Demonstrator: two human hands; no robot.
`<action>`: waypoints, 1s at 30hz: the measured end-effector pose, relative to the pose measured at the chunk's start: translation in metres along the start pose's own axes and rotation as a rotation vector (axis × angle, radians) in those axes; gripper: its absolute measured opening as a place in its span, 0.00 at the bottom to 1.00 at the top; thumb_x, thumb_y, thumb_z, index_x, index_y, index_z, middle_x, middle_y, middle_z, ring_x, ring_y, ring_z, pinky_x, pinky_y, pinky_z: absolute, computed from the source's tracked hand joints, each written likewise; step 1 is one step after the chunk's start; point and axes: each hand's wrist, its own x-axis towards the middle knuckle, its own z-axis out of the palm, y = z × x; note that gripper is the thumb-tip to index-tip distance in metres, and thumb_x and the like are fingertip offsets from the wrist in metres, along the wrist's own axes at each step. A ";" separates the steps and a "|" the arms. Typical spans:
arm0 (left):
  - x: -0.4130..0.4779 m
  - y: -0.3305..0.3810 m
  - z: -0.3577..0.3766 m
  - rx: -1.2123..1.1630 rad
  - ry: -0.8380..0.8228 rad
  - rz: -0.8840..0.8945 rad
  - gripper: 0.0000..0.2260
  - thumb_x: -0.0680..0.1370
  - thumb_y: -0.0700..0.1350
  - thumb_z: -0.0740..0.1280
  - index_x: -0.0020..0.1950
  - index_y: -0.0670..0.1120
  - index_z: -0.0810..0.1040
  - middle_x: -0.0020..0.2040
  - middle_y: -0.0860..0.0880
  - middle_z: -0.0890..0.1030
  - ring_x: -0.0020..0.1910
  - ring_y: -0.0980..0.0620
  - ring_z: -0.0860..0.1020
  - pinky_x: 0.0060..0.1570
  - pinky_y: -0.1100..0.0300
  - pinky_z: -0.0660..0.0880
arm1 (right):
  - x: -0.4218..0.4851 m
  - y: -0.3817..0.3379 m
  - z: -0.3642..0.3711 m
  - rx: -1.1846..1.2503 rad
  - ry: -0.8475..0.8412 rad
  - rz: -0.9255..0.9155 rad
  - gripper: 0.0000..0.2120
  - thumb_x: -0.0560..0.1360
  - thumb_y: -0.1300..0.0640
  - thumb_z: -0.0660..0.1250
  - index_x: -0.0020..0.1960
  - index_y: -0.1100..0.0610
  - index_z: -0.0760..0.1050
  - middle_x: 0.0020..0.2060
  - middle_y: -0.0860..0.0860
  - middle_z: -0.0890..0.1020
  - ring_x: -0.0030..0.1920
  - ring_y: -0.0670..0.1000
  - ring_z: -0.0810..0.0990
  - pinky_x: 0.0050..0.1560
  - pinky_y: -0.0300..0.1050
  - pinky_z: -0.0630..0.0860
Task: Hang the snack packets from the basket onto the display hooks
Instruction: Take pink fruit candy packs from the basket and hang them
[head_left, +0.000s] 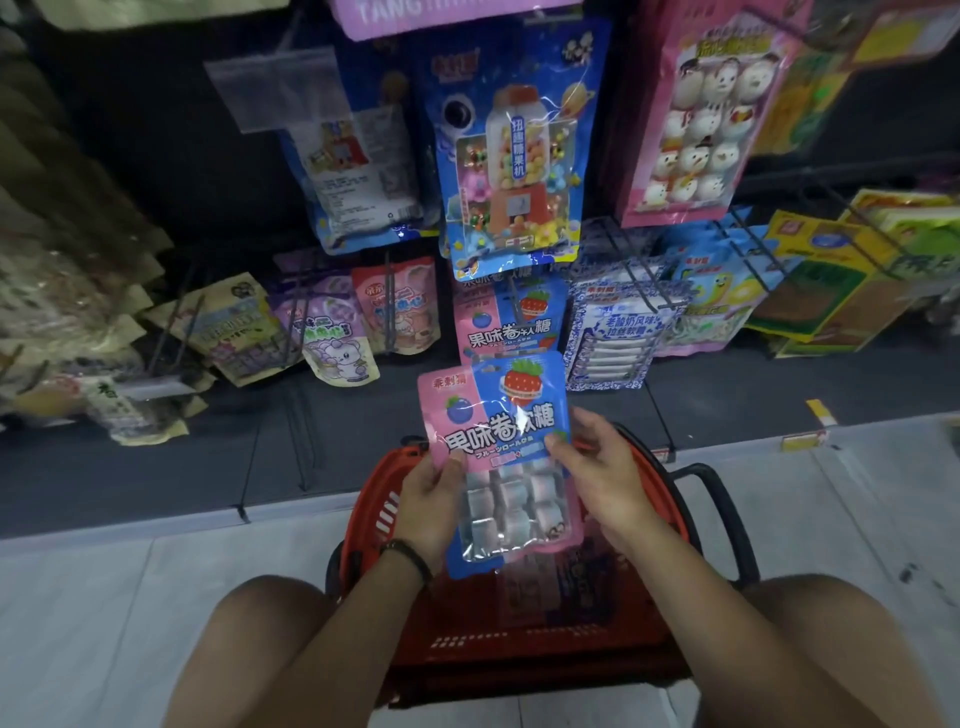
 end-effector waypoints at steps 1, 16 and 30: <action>0.001 -0.002 -0.001 0.011 -0.019 -0.007 0.10 0.87 0.40 0.62 0.56 0.47 0.84 0.46 0.57 0.89 0.47 0.60 0.87 0.44 0.70 0.80 | 0.000 -0.002 0.000 0.060 0.008 0.027 0.14 0.80 0.63 0.73 0.65 0.56 0.81 0.55 0.52 0.89 0.54 0.52 0.88 0.53 0.46 0.84; 0.012 0.010 0.011 -0.058 0.013 0.105 0.08 0.82 0.39 0.70 0.60 0.44 0.85 0.55 0.49 0.89 0.56 0.48 0.87 0.58 0.52 0.83 | 0.000 -0.018 0.003 0.175 0.056 -0.023 0.06 0.82 0.65 0.70 0.58 0.64 0.82 0.50 0.56 0.89 0.48 0.52 0.88 0.47 0.43 0.84; 0.101 0.047 0.036 0.184 0.074 0.248 0.06 0.79 0.35 0.74 0.46 0.46 0.85 0.49 0.33 0.86 0.46 0.45 0.85 0.55 0.48 0.83 | 0.108 -0.031 -0.017 -0.368 0.105 -0.230 0.07 0.78 0.54 0.77 0.46 0.57 0.83 0.40 0.59 0.86 0.40 0.59 0.84 0.44 0.56 0.81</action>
